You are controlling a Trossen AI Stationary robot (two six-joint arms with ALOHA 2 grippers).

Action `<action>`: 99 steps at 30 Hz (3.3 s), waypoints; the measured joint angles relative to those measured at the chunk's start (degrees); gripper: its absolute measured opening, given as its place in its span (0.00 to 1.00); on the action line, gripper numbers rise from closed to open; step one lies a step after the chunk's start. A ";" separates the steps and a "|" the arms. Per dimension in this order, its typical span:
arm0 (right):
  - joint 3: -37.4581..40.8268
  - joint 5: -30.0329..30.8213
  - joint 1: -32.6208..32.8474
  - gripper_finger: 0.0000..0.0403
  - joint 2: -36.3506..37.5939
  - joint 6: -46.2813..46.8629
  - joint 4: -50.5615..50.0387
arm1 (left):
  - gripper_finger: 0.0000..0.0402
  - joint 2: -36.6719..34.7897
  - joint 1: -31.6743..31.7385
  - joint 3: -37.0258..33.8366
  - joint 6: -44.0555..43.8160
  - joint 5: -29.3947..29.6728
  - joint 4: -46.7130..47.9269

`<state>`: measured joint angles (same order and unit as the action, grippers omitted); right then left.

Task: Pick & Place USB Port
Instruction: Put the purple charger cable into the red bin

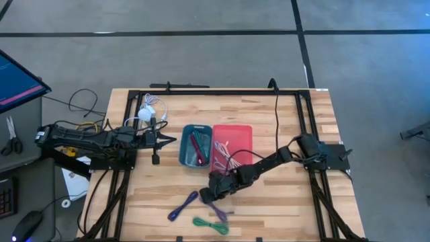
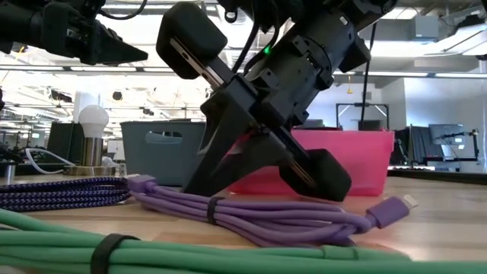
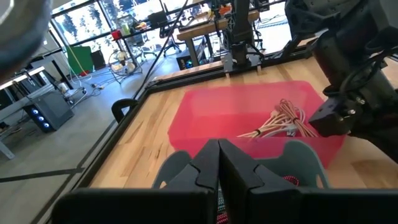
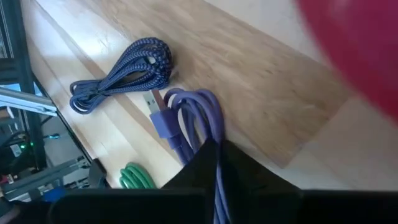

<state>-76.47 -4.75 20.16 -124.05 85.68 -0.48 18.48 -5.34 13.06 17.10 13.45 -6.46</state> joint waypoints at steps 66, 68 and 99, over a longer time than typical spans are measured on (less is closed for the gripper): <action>-5.59 39.01 -7.58 0.00 18.05 -41.28 -31.22 | 0.02 0.01 0.01 0.00 0.02 0.00 0.02; -5.59 38.82 -8.42 0.00 18.05 -41.28 -32.36 | 0.02 0.02 0.00 0.00 0.00 0.00 0.02; -5.59 32.94 -11.76 0.02 17.92 -34.67 -44.30 | 0.02 0.00 0.00 0.00 0.00 -0.02 0.03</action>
<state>-82.06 28.18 8.40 -106.13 51.01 -44.77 18.48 -5.34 13.06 17.10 13.44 -6.43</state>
